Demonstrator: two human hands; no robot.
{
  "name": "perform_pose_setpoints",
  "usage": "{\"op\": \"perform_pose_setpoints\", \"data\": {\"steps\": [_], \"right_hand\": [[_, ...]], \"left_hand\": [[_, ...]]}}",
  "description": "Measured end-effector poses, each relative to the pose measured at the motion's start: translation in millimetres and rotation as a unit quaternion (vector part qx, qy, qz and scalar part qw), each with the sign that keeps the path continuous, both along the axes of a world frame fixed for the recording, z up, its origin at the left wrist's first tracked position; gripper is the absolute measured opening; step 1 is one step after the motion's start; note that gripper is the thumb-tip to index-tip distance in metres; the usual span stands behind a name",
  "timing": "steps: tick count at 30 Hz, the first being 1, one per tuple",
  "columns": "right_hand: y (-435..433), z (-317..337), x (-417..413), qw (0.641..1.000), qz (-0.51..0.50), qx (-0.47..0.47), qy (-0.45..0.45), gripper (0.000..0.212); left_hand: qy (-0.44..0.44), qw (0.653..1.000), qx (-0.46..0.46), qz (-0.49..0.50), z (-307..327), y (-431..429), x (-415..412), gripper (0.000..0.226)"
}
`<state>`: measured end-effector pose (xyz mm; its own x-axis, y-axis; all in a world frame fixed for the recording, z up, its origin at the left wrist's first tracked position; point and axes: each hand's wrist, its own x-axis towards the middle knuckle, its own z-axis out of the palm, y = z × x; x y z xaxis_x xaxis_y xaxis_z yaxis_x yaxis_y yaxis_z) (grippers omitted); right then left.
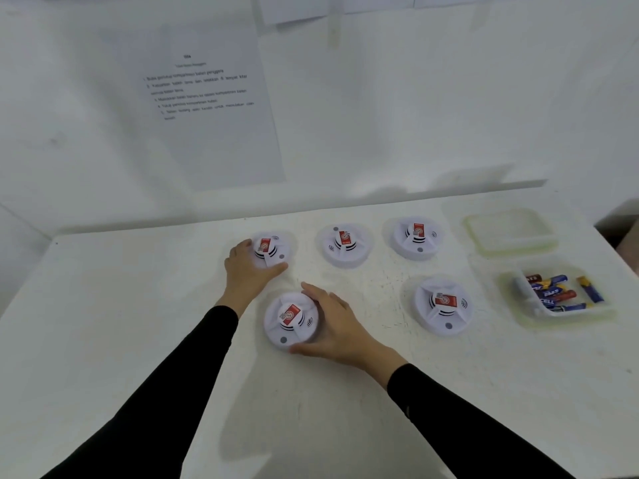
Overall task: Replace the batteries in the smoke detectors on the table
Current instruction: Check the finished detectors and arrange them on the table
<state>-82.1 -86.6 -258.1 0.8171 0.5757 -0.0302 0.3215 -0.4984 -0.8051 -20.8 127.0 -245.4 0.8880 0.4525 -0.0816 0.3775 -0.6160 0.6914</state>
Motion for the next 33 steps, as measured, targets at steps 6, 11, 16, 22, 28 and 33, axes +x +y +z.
{"op": "perform_pose_setpoints", "data": {"steps": [6, 11, 16, 22, 28, 33], "right_hand": [[-5, 7, -1, 1.0, 0.026, -0.003, 0.006, 0.107], [-46, 36, 1, 0.997, -0.021, 0.072, 0.0, 0.08], [-133, 40, 7, 0.969, -0.171, 0.136, -0.114, 0.031], [-229, 27, 11, 0.975, -0.201, 0.093, -0.026, 0.042], [-252, 12, 16, 0.988, -0.094, 0.089, 0.086, 0.075], [-252, 4, 28, 0.994, -0.063, 0.068, 0.051, 0.086]], "left_hand": [[-0.009, 1.0, -0.021, -0.006, 0, -9, -12, 0.1], [-0.105, 0.994, -0.004, 0.021, 22, -40, -18, 0.079], [-0.199, 0.967, -0.098, -0.122, 29, -129, -37, 0.045], [-0.034, 0.945, -0.181, -0.271, 9, -227, -64, 0.07], [-0.005, 0.954, -0.121, -0.275, -18, -253, -72, 0.123], [-0.087, 0.969, -0.092, -0.213, -25, -261, -78, 0.077]]}}
